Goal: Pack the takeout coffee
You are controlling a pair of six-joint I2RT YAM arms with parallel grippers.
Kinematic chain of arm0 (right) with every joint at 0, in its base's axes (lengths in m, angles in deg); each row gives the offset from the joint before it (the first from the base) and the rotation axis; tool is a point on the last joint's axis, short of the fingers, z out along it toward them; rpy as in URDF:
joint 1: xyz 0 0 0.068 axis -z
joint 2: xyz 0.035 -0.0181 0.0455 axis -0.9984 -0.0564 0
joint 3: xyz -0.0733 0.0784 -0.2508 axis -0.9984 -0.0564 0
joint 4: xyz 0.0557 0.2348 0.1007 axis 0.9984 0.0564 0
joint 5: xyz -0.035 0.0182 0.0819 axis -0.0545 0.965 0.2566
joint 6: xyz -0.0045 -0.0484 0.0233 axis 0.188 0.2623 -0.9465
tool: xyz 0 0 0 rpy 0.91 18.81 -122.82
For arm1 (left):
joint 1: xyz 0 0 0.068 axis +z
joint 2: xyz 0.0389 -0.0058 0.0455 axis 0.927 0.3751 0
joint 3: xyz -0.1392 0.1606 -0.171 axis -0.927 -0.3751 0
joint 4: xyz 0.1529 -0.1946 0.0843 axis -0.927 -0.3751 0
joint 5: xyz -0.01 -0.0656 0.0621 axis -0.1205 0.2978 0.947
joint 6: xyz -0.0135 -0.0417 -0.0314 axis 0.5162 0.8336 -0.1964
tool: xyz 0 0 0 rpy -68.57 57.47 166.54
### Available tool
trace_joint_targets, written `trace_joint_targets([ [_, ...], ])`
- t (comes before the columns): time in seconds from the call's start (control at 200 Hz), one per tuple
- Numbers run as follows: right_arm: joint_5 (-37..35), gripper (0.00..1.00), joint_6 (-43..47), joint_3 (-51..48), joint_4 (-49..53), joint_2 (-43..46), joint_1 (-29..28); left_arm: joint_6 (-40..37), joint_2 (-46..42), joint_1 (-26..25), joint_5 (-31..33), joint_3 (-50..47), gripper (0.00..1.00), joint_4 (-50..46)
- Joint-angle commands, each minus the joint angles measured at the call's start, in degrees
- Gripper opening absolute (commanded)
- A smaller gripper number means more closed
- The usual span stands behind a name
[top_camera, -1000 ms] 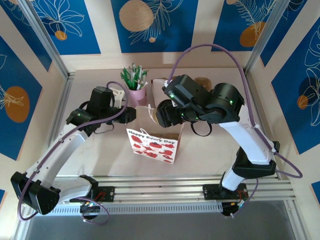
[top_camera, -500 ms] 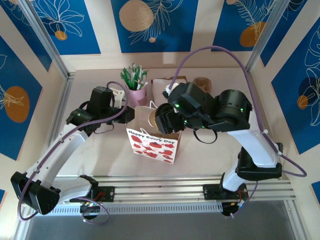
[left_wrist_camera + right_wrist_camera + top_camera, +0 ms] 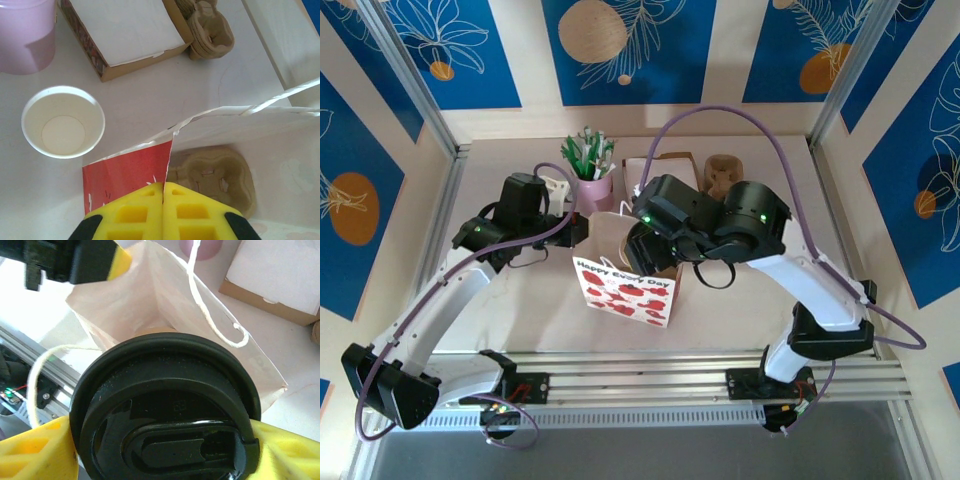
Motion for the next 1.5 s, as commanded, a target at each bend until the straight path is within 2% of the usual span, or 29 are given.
trace_joint_targets([
  [0.0, 1.2, 0.55, 1.0, -1.5, 8.7, -0.2, 1.4, -0.5, -0.2, 0.7, -1.5, 0.7, 0.0, 1.2],
  [0.49, -1.6, 0.51, 3.6, -5.5, 8.4, -2.9, 3.1, -0.3, -0.3, 0.7, -3.0, -0.4, 0.0, 2.6],
  [0.85, 1.6, 0.51, 6.1, -9.9, 8.3, -4.6, 5.1, -1.3, -1.2, 0.7, -3.4, -1.6, 0.0, 4.0],
  [1.06, 0.4, 0.51, 7.1, -10.4, 7.2, -5.2, 4.5, -1.6, -1.9, 0.7, -3.6, -2.7, 0.0, 5.0],
  [1.33, -0.2, 0.5, 8.9, -4.8, 7.9, -3.1, 2.3, -1.6, -1.8, 0.7, -3.9, -3.6, 0.0, 5.6],
  [1.496, 2.0, 0.51, 10.8, -8.0, 5.0, -1.8, 0.3, -1.5, -1.7, 0.7, -4.3, -4.0, 0.0, 6.0],
])
